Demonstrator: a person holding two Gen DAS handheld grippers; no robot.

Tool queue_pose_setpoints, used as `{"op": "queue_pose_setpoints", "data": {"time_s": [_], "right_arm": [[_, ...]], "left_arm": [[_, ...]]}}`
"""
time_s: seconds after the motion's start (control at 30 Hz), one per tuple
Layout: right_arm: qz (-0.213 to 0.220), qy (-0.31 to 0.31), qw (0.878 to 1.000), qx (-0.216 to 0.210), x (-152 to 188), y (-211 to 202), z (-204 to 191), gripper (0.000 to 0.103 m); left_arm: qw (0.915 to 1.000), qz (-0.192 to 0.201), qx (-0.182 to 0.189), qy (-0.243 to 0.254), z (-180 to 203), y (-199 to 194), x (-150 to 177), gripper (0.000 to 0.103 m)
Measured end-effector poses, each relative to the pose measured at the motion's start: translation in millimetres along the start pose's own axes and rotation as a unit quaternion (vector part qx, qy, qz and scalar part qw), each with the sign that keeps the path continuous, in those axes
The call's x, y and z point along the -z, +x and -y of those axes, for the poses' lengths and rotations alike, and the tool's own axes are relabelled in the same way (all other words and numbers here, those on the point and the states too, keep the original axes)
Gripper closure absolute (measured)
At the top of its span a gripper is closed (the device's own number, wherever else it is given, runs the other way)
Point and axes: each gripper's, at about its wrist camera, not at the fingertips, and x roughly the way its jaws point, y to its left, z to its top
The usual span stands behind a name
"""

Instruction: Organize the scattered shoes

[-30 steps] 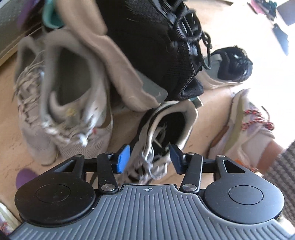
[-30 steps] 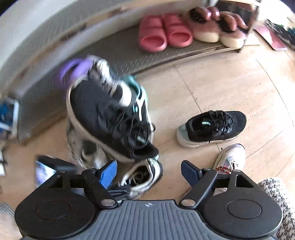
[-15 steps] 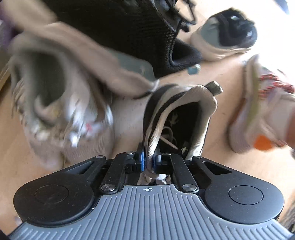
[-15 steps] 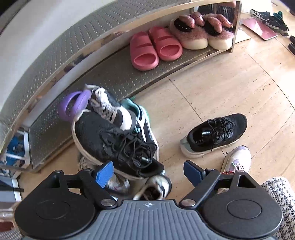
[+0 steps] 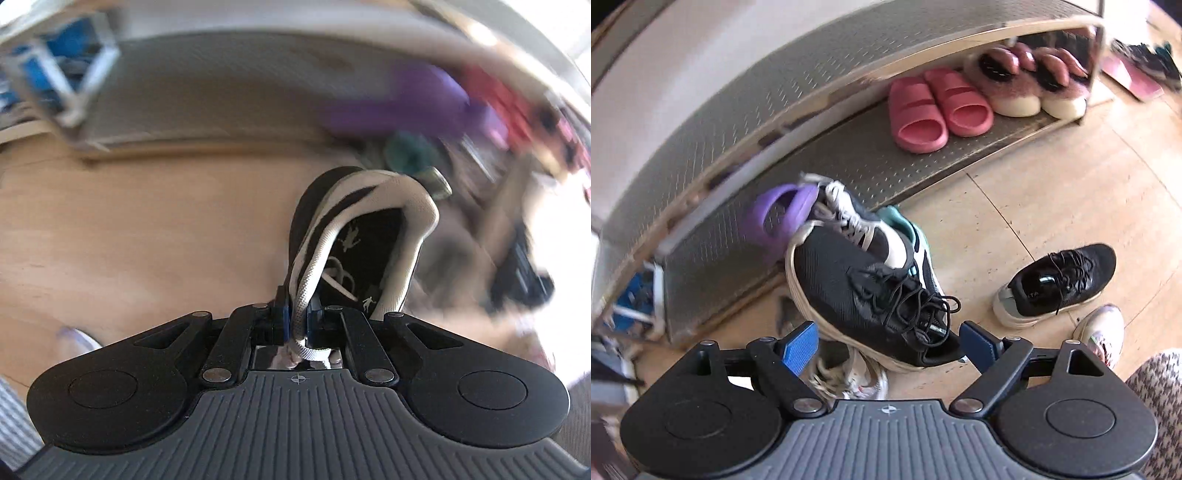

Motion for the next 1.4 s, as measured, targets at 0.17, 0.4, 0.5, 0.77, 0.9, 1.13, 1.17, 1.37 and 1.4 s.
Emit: {"op": "queue_pose_setpoints", "data": {"time_s": [0.17,0.4,0.5,0.77,0.9,1.13,1.17,1.37,1.4], "right_arm": [[-0.010,-0.022,1.000,0.016,-3,13,-12,0.018],[-0.018,-0.072,0.997,0.011,-4,26,-42,0.016],[-0.009,-0.124,0.992,-0.025,6,29,-70,0.016],[-0.039,-0.277,0.958,-0.054,81,59,-153,0.017],[-0.066,-0.228,0.969,-0.072,92,98,-202,0.017],[-0.120,-0.142,0.982,-0.030,92,209,-280,0.016],[-0.125,-0.130,0.983,-0.019,92,224,-286,0.016],[-0.136,-0.106,0.985,0.023,91,293,-316,0.015],[-0.141,-0.110,0.983,0.029,92,301,-321,0.015]], "left_arm": [[0.9960,-0.036,-0.040,-0.072,-55,59,-60,0.066],[0.9857,-0.101,-0.134,-0.013,-85,51,-93,0.028],[0.9792,-0.093,-0.147,0.105,-73,6,-87,0.016],[0.9826,-0.041,-0.079,0.163,-77,-35,-54,0.015],[0.9763,-0.040,-0.078,0.198,-76,-39,-59,0.016],[0.9784,-0.003,-0.122,0.167,-110,-55,-85,0.014],[0.9821,-0.003,-0.111,0.152,-117,-58,-87,0.014],[0.9946,-0.021,-0.061,0.082,-151,-63,-95,0.014],[0.9953,-0.020,-0.057,0.076,-154,-64,-97,0.014]]}}
